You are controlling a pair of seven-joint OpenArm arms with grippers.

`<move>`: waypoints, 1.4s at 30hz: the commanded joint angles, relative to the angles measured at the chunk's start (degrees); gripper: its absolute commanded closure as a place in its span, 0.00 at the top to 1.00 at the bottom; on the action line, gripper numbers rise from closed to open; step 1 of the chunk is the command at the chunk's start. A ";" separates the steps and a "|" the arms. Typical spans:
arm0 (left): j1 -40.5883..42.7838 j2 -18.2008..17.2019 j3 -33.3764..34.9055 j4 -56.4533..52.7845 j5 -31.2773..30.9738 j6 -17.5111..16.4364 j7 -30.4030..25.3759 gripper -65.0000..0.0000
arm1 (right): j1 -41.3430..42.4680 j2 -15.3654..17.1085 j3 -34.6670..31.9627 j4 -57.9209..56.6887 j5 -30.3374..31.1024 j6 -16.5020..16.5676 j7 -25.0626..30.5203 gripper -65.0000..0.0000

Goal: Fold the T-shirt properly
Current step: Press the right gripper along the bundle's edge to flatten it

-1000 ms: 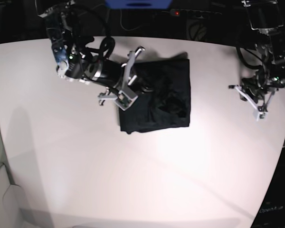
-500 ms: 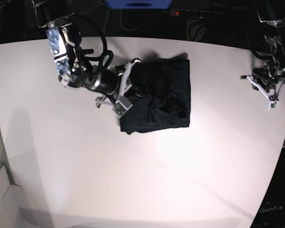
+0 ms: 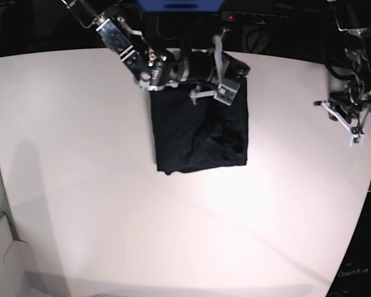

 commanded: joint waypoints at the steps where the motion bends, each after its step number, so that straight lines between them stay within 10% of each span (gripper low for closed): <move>1: -0.76 -1.17 -0.25 0.92 -0.24 -0.05 -0.73 0.00 | 0.96 -0.05 -0.39 1.23 1.08 0.36 1.38 0.03; 42: -3.40 1.12 -0.33 4.70 -0.86 -0.23 -0.12 0.00 | 1.05 5.49 23.17 9.76 1.17 0.10 0.50 0.20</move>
